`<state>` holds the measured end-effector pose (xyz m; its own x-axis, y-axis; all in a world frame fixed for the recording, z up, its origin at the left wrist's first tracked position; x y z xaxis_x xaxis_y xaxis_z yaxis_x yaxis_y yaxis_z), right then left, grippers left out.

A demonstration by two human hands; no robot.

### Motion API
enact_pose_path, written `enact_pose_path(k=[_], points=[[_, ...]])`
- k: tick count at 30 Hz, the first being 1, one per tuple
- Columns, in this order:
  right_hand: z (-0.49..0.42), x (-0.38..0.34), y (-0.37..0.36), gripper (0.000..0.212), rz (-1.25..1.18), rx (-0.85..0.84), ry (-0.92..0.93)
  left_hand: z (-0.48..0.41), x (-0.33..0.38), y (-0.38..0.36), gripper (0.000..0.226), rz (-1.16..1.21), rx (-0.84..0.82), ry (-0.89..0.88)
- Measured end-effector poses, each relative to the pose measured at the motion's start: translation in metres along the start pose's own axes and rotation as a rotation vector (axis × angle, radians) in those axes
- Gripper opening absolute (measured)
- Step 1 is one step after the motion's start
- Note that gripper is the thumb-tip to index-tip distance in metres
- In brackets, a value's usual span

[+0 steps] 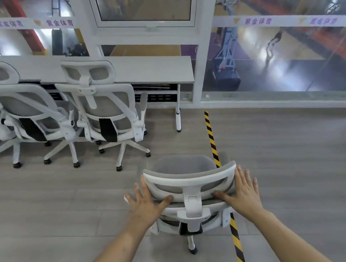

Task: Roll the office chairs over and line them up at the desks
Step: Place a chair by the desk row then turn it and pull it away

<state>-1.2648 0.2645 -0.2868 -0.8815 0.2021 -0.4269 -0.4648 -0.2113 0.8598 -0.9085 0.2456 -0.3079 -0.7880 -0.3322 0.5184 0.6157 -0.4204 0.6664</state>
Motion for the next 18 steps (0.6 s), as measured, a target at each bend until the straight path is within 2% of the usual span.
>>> enact_pose_path(k=[4, 9, 18], points=[[-0.028, 0.010, 0.007, 0.127, -0.002, 0.001, 0.000, -0.024, 0.019, 0.000, 0.147, 0.023, -0.018, 0.021], [-0.078, 0.018, 0.033, 0.130, -0.027, -0.003, 0.017, -0.067, 0.062, 0.011, 0.140, -0.004, -0.033, -0.008], [-0.166, 0.021, 0.073, 0.135, -0.038, -0.032, 0.056, -0.139, 0.115, 0.031, 0.160, 0.015, -0.031, 0.053]])
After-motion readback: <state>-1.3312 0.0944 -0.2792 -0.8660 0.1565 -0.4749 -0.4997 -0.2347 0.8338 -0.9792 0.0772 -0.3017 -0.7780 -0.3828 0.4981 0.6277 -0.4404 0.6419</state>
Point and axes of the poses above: each hand's wrist, its own z-axis away from the middle knuckle, its own y-axis out of the back of the hand, x = y × z, the point moved 6 cm from there along -z, towards the middle knuckle, and after that the axes turned 8 degrees about -x, right-handed, at the moved point
